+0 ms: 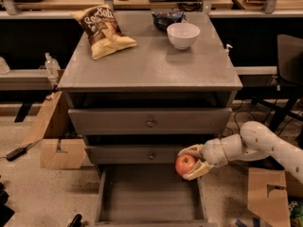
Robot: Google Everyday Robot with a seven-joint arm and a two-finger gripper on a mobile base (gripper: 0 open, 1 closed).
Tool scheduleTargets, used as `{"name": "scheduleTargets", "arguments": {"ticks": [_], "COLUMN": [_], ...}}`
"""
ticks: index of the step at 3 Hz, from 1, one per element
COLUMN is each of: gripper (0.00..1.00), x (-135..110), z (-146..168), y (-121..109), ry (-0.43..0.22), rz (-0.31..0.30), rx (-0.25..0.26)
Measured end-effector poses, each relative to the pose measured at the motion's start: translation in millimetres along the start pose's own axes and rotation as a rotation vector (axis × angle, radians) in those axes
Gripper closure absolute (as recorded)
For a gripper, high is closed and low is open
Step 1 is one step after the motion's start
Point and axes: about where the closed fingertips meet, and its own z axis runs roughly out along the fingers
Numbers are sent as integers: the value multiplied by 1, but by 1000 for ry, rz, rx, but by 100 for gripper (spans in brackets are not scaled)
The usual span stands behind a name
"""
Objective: Pick apple from bottom drawer and place on counter
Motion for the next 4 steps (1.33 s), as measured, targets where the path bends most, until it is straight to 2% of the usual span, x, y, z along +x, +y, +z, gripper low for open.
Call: {"name": "scheduleTargets", "arguments": {"ticks": [1, 2, 3, 4], "gripper": [100, 100, 100, 100], "x": [0, -18, -66, -131], "z": [0, -3, -19, -50], "y": [0, -5, -17, -34], "ry": [0, -1, 5, 28], "rz": [0, -3, 1, 20], "rx": [0, -5, 0, 44]}}
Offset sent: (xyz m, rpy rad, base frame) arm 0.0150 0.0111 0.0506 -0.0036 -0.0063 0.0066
